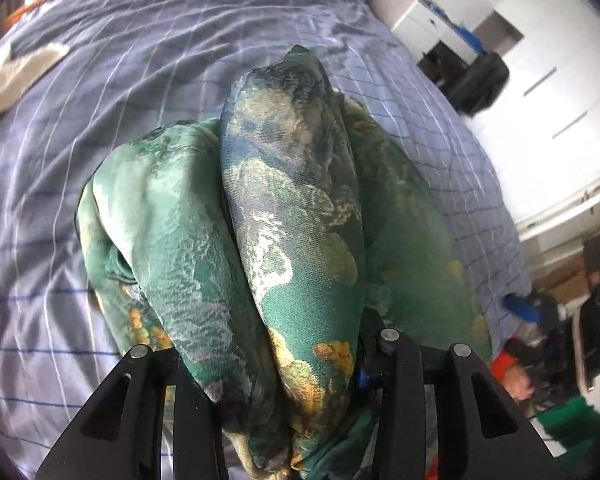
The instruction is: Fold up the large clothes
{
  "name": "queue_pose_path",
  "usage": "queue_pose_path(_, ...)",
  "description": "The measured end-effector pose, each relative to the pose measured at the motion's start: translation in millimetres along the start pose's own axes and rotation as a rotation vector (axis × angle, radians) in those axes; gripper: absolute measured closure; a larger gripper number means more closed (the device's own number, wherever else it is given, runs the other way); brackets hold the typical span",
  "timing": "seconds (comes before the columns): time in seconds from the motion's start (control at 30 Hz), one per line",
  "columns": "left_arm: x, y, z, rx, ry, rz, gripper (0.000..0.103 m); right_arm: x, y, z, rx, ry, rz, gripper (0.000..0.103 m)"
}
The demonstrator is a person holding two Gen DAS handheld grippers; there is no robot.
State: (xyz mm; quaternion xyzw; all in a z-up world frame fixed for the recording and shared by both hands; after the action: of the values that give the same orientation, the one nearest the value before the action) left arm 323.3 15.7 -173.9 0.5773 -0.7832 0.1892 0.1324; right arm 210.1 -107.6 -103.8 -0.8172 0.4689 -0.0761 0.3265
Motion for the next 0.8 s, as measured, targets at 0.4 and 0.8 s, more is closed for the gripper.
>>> queue_pose_path(0.4,-60,14,29,0.034,0.200,-0.113,0.054,20,27,102,-0.227,-0.138,0.172,0.068)
queue_pose_path(0.8,-69,21,32,0.103,0.304,-0.109,0.053,-16,-138,172,-0.332,-0.302,0.022,0.067)
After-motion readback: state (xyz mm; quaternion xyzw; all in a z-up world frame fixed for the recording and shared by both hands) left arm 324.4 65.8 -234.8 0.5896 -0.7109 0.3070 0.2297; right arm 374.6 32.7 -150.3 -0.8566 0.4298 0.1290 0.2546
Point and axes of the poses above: each gripper's, at about its wrist camera, not at the fingertips, and z roughly the way its jaws point, x to its right, y to its underside, the point moved 9 cm from there along z, roughly the way its jaws point, and after that the axes turned 15 degrees about -x, right-handed, at the moved point
